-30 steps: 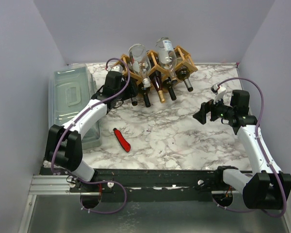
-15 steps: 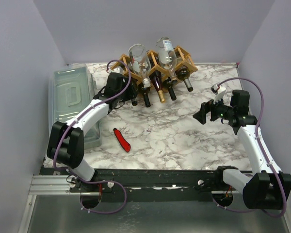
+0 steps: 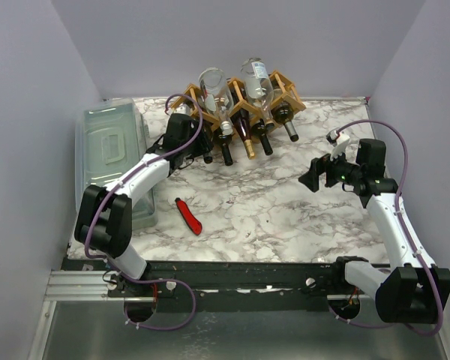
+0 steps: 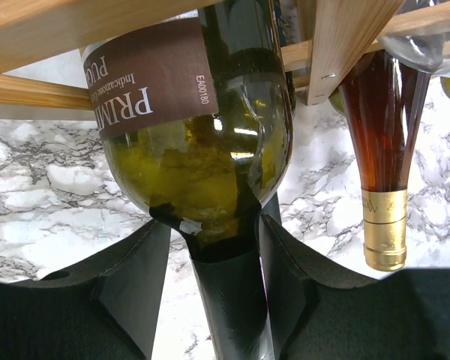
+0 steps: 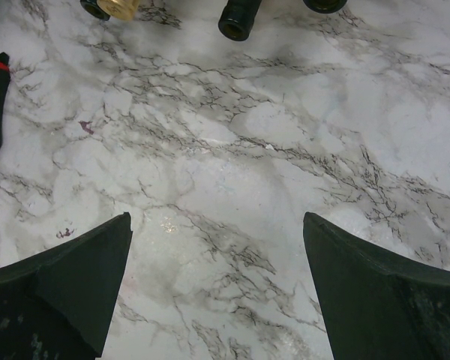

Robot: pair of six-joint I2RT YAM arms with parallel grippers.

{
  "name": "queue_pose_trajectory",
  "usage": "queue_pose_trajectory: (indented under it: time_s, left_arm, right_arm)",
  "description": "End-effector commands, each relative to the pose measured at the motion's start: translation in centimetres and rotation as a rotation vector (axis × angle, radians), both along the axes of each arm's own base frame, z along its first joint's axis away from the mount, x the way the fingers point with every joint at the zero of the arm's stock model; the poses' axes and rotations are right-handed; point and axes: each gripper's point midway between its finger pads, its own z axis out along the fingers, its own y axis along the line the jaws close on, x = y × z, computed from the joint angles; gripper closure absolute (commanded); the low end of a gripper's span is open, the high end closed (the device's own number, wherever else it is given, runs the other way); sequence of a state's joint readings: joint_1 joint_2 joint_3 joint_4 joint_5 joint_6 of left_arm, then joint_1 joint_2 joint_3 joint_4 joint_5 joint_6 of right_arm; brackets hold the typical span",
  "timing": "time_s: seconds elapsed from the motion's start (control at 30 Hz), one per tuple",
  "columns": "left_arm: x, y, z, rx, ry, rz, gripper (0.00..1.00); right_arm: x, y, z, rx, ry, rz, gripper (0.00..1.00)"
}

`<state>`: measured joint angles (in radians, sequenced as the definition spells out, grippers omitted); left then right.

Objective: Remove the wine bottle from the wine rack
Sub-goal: Pick up the wine bottle from the wine rack.

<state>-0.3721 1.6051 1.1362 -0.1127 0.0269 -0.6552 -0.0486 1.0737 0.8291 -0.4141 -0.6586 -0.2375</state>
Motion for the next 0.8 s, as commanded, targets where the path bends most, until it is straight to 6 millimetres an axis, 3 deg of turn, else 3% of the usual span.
queue_pose_trajectory:
  time_s: [0.0, 0.3, 0.77]
  left_arm:
    - [0.4, 0.03, -0.81, -0.021, 0.004, 0.022, 0.48]
    - [0.64, 0.45, -0.89, -0.019, -0.018, 0.067, 0.53]
    - [0.84, 0.57, -1.32, 0.017, -0.03, 0.106, 0.5]
  right_arm:
    - [0.2, -0.24, 0.46, -0.022, -0.009, -0.004, 0.0]
    - [0.18, -0.23, 0.46, -0.024, -0.01, -0.002, 0.0]
    - [0.14, -0.24, 0.59, -0.026, -0.016, -0.001, 0.0]
